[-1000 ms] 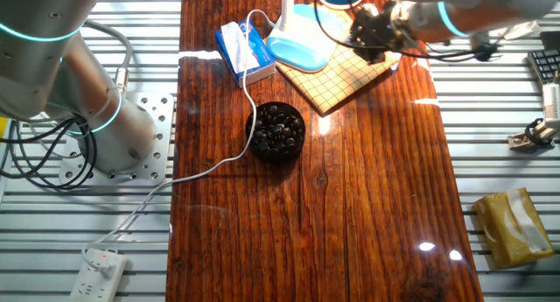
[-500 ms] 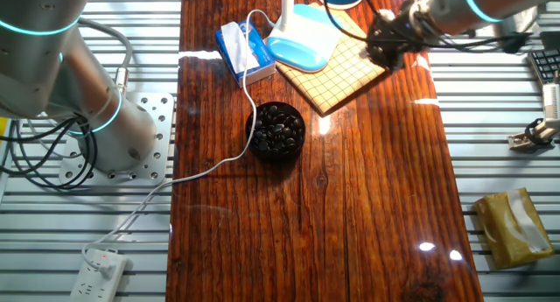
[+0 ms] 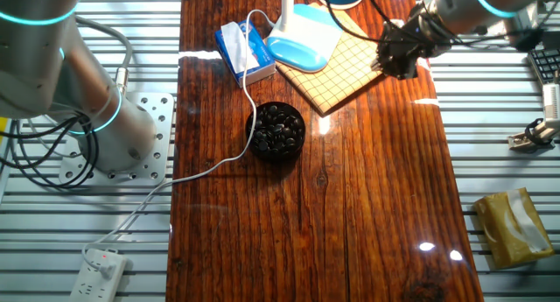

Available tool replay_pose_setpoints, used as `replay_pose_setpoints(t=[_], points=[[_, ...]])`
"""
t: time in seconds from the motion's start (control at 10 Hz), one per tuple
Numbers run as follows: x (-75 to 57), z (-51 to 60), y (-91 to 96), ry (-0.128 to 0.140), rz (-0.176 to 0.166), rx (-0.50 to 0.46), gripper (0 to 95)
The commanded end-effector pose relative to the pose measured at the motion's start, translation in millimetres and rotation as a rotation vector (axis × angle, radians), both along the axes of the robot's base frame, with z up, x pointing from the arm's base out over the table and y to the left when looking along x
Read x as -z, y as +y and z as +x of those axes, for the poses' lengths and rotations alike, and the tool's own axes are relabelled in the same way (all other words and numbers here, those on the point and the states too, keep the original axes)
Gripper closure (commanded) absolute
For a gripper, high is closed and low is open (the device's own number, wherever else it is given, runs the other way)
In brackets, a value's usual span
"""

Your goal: Turn on the desk lamp by pressing the button

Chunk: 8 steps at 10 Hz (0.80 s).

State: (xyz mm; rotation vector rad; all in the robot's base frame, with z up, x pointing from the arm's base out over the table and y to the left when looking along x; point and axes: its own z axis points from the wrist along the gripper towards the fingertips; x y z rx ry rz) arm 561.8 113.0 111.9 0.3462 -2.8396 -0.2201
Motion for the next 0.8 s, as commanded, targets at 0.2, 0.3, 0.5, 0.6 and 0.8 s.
replay_pose_setpoints(t=[0.2,0.3,0.5,0.6,0.8], points=[[-9.0,5.1,-20.3,-0.005,-0.042,-0.012,95.0],[-10.2,4.5,-26.7,-0.009,-0.042,-0.007,95.0],[-14.3,2.3,-35.7,-0.022,-0.037,-0.001,95.0],[-16.3,1.3,-38.8,-0.019,-0.037,0.000,95.0],[-17.1,0.2,-40.8,-0.018,-0.028,-0.015,95.0]])
